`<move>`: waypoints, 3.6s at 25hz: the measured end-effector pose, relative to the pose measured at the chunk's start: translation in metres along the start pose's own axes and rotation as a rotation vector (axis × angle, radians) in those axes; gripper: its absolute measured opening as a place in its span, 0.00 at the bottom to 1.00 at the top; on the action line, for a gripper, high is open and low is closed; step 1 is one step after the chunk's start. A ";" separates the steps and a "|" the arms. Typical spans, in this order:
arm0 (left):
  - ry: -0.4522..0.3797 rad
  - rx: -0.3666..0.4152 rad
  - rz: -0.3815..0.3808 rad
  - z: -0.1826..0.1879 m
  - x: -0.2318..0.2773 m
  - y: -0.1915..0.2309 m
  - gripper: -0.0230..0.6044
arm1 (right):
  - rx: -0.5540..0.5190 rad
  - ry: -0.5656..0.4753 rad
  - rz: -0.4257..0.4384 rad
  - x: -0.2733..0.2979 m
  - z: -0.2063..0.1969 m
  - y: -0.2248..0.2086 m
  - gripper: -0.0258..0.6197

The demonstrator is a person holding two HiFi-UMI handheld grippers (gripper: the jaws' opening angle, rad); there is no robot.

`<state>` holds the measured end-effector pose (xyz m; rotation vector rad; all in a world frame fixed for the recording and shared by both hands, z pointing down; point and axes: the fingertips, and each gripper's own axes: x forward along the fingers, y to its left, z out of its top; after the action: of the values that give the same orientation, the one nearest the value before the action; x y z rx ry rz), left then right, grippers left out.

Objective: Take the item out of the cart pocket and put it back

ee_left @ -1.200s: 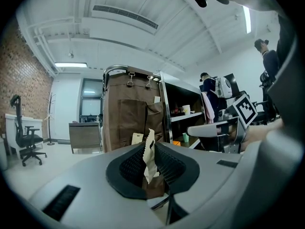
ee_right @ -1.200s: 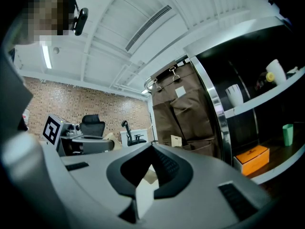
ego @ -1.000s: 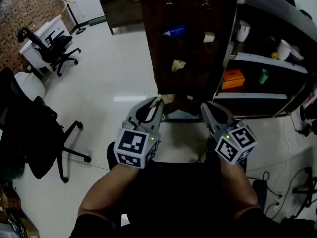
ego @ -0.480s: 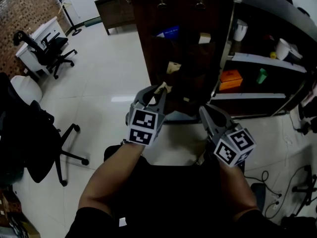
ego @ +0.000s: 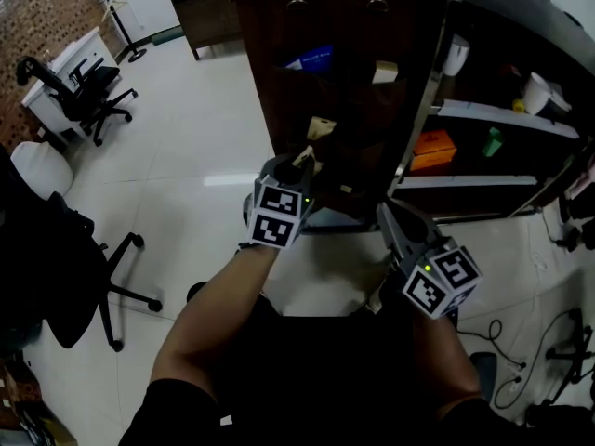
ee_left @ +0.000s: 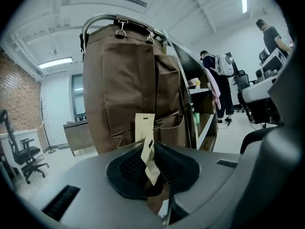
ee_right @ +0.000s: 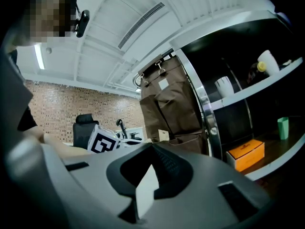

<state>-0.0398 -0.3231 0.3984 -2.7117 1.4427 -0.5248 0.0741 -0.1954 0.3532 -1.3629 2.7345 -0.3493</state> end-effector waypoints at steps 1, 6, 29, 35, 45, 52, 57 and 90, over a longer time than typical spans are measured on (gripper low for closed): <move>0.009 -0.001 0.003 -0.005 0.005 0.002 0.11 | 0.002 0.004 -0.002 0.001 -0.001 -0.002 0.06; 0.062 -0.010 0.014 -0.032 0.028 0.008 0.11 | 0.009 0.016 -0.003 0.006 -0.008 -0.005 0.06; 0.305 -0.047 0.028 -0.157 0.104 -0.002 0.11 | 0.062 0.053 -0.025 0.011 -0.030 -0.025 0.06; 0.383 -0.121 0.018 -0.177 0.102 -0.004 0.13 | 0.069 0.048 -0.024 0.010 -0.029 -0.025 0.06; 0.359 -0.101 -0.002 -0.162 0.092 -0.007 0.21 | 0.058 0.022 -0.018 0.005 -0.018 -0.019 0.06; 0.189 -0.126 -0.018 -0.090 0.058 -0.008 0.21 | 0.049 0.002 0.001 0.004 -0.011 -0.007 0.06; -0.039 -0.280 -0.005 -0.009 -0.006 -0.002 0.06 | 0.039 -0.021 0.031 0.001 -0.001 0.011 0.06; -0.295 -0.184 -0.055 0.033 -0.164 -0.081 0.06 | -0.083 0.008 0.053 -0.012 -0.002 0.064 0.06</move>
<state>-0.0492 -0.1483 0.3354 -2.8191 1.4027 0.0127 0.0308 -0.1482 0.3400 -1.3066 2.8153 -0.2400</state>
